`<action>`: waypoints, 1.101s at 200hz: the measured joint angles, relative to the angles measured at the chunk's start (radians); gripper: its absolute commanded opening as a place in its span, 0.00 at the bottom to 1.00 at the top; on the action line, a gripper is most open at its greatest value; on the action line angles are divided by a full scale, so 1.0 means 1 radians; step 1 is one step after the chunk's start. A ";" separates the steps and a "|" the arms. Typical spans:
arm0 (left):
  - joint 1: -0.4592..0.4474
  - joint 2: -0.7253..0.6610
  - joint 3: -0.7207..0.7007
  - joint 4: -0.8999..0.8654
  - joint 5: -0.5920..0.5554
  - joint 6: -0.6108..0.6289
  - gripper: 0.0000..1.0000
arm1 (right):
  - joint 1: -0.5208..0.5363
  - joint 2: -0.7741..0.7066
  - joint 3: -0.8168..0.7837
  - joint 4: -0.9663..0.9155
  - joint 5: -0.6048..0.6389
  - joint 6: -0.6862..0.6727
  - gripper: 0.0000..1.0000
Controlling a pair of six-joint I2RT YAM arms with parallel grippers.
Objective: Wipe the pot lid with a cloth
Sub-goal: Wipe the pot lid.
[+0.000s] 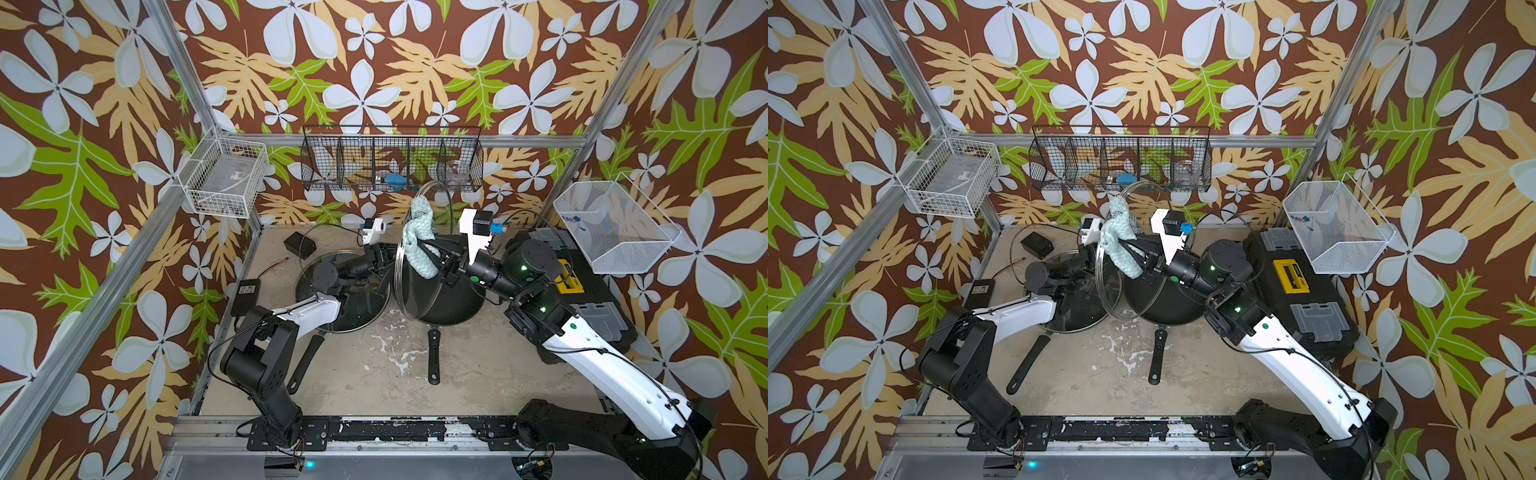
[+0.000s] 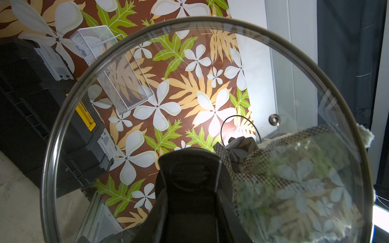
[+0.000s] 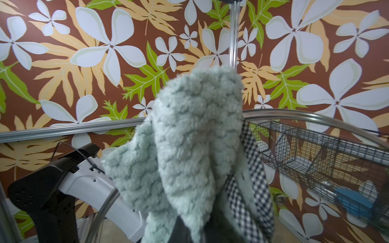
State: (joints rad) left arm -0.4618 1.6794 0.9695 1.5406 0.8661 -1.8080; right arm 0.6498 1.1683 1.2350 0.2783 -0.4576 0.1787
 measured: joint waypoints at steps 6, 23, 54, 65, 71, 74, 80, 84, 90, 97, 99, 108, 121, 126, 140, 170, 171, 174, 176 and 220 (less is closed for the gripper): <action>0.000 0.000 0.000 0.000 0.000 0.000 0.00 | -0.014 0.005 0.005 0.001 0.013 0.001 0.00; -0.002 -0.003 0.000 -0.001 0.000 0.000 0.00 | -0.064 0.028 0.022 0.006 0.037 0.006 0.00; -0.006 -0.013 0.000 0.003 0.004 0.000 0.00 | -0.159 0.083 0.057 -0.002 0.065 0.028 0.00; -0.006 -0.015 0.000 0.003 0.003 -0.001 0.00 | -0.185 0.099 0.062 -0.003 0.072 0.032 0.00; -0.006 -0.015 0.000 0.003 0.003 -0.002 0.00 | -0.196 0.105 0.062 -0.009 0.076 0.035 0.00; -0.006 -0.015 0.000 0.003 0.003 -0.003 0.00 | -0.200 0.106 0.061 -0.011 0.076 0.038 0.00; -0.006 -0.015 0.000 0.002 0.003 -0.004 0.00 | -0.207 0.109 0.056 -0.016 0.079 0.047 0.00; -0.006 -0.015 0.001 0.002 0.003 -0.004 0.00 | -0.211 0.110 0.051 -0.018 0.085 0.048 0.00; -0.006 -0.015 0.002 0.000 0.004 -0.005 0.00 | -0.215 0.110 0.042 -0.023 0.090 0.050 0.00; -0.006 -0.015 0.003 0.000 0.003 -0.007 0.00 | -0.219 0.109 0.030 -0.027 0.090 0.051 0.00; -0.006 -0.015 0.003 0.000 0.003 -0.008 0.00 | -0.220 0.109 0.027 -0.027 0.091 0.052 0.00; -0.006 -0.015 0.004 0.000 0.002 -0.009 0.00 | -0.223 0.103 0.008 -0.032 0.090 0.057 0.00; -0.006 -0.017 0.004 0.000 0.003 -0.010 0.00 | -0.224 0.091 -0.021 -0.034 0.089 0.064 0.00; -0.006 -0.017 0.004 0.001 0.003 -0.011 0.00 | -0.224 0.085 -0.031 -0.034 0.084 0.072 0.00; -0.006 -0.017 0.004 0.002 0.003 -0.011 0.00 | -0.223 0.067 -0.055 -0.035 0.058 0.078 0.00; -0.006 -0.017 0.004 0.002 0.002 -0.011 0.00 | -0.188 0.035 -0.066 -0.039 0.006 0.079 0.00; -0.006 -0.017 0.004 0.002 0.002 -0.011 0.00 | -0.186 0.034 -0.066 -0.039 0.006 0.079 0.00; -0.006 -0.017 0.004 0.002 0.002 -0.011 0.00 | -0.178 0.032 -0.065 -0.040 0.001 0.079 0.00; -0.006 -0.017 0.004 0.002 0.002 -0.011 0.00 | -0.175 0.031 -0.064 -0.040 -0.002 0.079 0.00; -0.006 -0.015 0.004 0.002 0.000 -0.011 0.00 | -0.056 -0.018 -0.071 -0.079 -0.026 0.052 0.00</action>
State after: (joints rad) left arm -0.4675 1.6646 0.9733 1.5429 0.8658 -1.8187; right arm 0.5938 1.1503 1.1637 0.1989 -0.4831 0.2306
